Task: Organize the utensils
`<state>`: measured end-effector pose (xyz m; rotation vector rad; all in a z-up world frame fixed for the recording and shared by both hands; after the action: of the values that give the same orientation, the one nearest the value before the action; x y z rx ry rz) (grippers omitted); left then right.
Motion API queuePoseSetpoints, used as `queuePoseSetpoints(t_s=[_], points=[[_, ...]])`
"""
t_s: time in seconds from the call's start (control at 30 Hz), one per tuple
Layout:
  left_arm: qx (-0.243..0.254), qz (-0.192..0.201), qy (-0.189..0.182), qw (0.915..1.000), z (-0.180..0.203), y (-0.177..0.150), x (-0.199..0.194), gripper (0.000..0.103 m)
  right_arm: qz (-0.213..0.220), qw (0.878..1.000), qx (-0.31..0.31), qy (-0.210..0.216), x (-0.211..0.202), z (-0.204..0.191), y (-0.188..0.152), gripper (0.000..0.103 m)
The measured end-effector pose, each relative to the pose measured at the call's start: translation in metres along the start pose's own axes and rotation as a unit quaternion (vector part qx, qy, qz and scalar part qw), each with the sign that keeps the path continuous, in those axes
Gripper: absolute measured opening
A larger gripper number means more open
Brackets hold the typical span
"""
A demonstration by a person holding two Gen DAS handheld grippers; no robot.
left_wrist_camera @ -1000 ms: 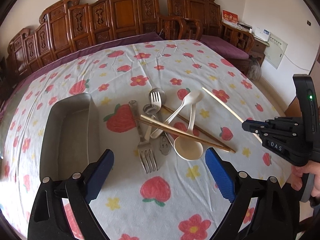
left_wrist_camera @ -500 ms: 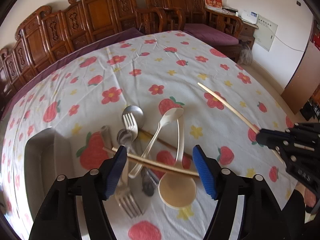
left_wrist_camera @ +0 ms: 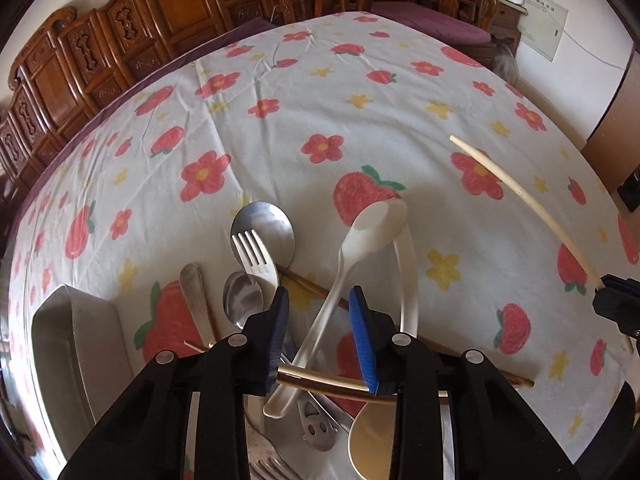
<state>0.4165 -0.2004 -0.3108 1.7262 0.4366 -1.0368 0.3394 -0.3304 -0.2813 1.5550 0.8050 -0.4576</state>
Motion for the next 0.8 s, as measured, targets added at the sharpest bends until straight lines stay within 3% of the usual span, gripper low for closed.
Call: queuePoseSetpoints(t_s=[0.23, 0.37, 0.4, 0.8], points=[[0.014, -0.011, -0.003, 0.9998, 0.002, -0.008, 0.005, 0.028, 0.000, 1.000, 0.000, 0.003, 0.000, -0.001, 0.001, 0.006], [0.010, -0.016, 0.000, 0.9998, 0.003, -0.007, 0.008, 0.011, -0.001, 1.000, -0.001, 0.004, 0.000, -0.002, 0.001, 0.006], [0.008, -0.015, -0.002, 0.9999, 0.004, -0.006, 0.007, 0.003, -0.001, 1.000, -0.001, 0.004, 0.000, -0.003, 0.001, 0.006], [-0.005, 0.061, 0.022, 0.9979, -0.004, 0.038, -0.039, 0.003, 0.003, 1.000, -0.004, 0.008, -0.004, -0.006, 0.002, 0.006]])
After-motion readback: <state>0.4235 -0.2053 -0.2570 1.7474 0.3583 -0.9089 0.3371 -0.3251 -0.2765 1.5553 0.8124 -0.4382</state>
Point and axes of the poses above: each gripper's, at about its wrist camera, not at the fingertips, and x roughly the way its jaws point, z to its right, y to its top, the point moved 7 cm from there along x, roughly the way its jaws point, and after that the axes turned 11 degrees about z, right-handed, at the moved point
